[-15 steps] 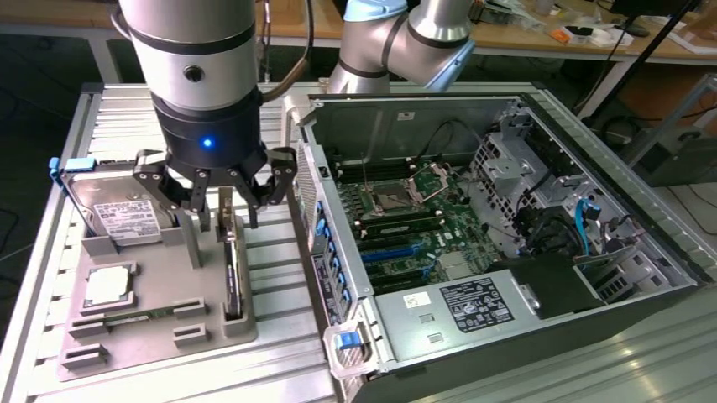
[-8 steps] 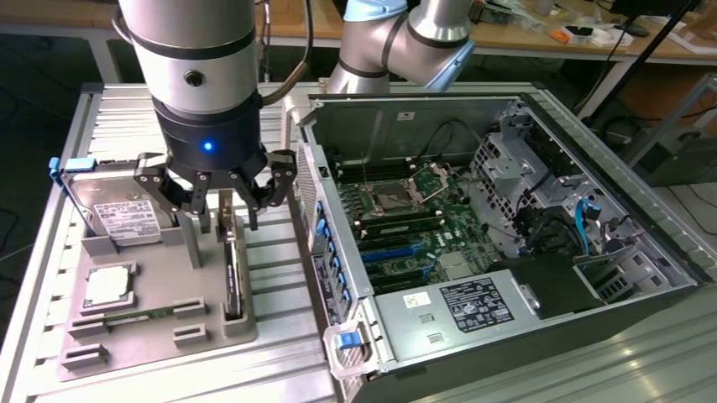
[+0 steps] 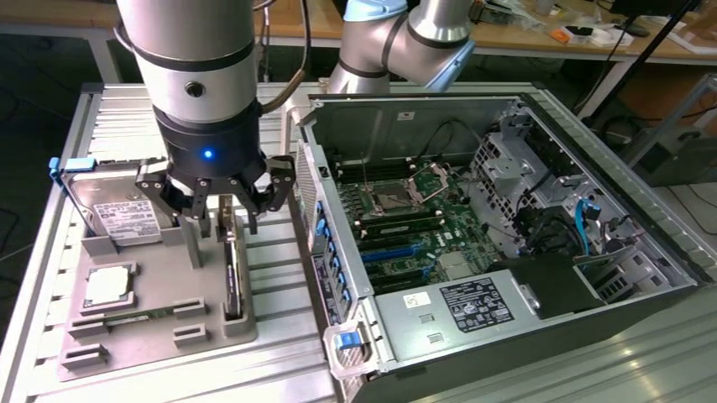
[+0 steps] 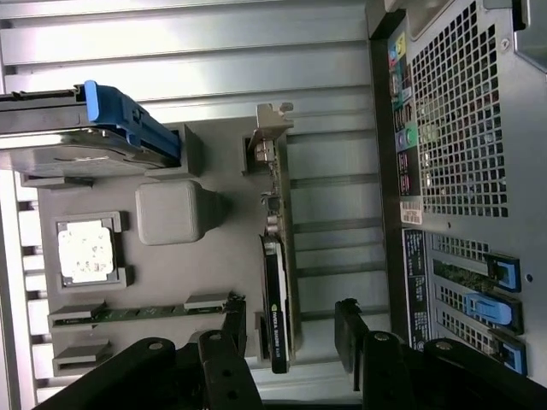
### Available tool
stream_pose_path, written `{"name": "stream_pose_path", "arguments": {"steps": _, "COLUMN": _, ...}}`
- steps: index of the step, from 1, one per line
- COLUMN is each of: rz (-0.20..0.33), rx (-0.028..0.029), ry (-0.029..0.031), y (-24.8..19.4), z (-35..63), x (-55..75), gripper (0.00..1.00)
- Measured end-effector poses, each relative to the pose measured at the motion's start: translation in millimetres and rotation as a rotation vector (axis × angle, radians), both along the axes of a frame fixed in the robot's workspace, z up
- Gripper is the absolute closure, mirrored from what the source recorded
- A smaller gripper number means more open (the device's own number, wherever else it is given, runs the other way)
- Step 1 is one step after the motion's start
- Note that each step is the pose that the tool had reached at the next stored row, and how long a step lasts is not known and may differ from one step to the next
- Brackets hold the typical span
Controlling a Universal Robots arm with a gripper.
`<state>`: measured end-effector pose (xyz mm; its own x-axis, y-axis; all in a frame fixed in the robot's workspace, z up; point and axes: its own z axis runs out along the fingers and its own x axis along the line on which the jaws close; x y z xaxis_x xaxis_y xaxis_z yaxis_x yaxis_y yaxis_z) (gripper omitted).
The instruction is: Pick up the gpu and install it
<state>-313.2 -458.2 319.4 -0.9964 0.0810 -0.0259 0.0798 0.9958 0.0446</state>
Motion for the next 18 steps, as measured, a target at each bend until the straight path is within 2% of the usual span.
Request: {"name": "stream_pose_path", "arguments": {"steps": 18, "rz": 0.0, "rx": 0.0001, "ry": -0.0016, "y": -0.5, "z": -22.6, "x": -3.1, "gripper": 0.46}}
